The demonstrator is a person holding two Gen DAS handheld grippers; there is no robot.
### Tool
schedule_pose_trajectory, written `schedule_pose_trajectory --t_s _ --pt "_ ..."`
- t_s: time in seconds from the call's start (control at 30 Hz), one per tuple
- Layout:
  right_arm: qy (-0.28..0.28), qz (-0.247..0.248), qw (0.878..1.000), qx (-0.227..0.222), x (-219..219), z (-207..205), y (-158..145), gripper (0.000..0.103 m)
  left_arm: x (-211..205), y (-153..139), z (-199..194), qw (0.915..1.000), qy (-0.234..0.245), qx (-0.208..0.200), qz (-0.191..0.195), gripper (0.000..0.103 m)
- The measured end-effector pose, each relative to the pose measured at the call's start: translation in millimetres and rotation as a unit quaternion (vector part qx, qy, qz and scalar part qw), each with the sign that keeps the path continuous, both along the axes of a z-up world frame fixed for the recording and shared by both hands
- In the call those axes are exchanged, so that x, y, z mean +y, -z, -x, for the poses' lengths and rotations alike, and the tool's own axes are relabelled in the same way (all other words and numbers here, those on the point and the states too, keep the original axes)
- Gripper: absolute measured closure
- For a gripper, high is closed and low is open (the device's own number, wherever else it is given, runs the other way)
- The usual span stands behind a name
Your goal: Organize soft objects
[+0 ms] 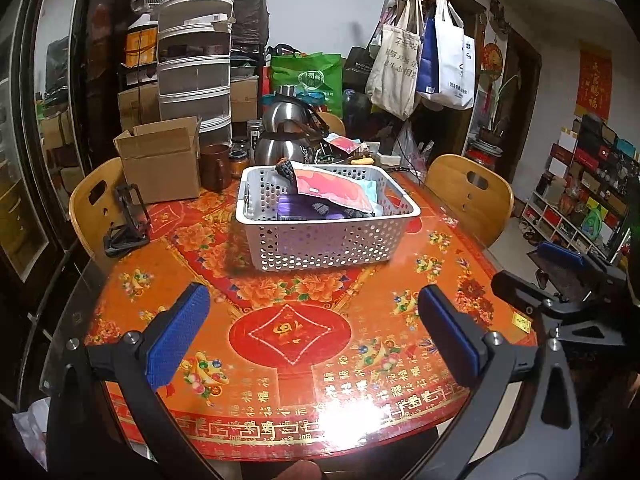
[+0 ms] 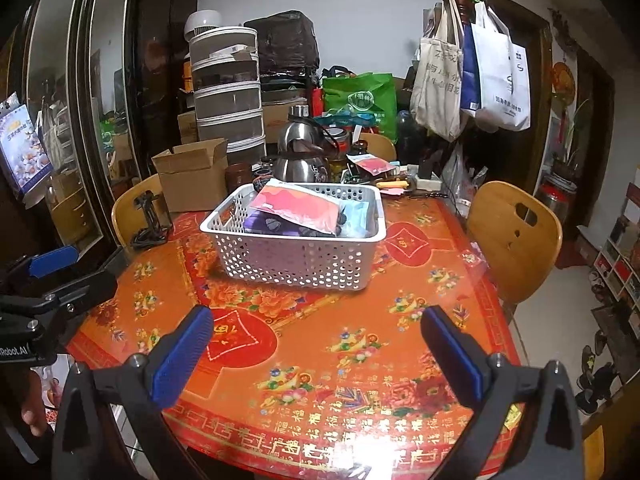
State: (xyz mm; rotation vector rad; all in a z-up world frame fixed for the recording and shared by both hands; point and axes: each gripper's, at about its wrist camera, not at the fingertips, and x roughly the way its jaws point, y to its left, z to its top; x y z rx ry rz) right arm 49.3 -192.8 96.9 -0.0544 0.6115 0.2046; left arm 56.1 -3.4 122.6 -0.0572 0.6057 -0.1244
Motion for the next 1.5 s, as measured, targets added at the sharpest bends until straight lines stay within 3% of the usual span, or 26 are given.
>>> schedule_pose_trajectory --t_s 1.5 --pt "0.001 -0.003 1.000 0.014 -4.3 -3.6 8.1 0.000 -2.7 18.9 -7.8 0.9999 0.007 0.011 -0.007 0.000"
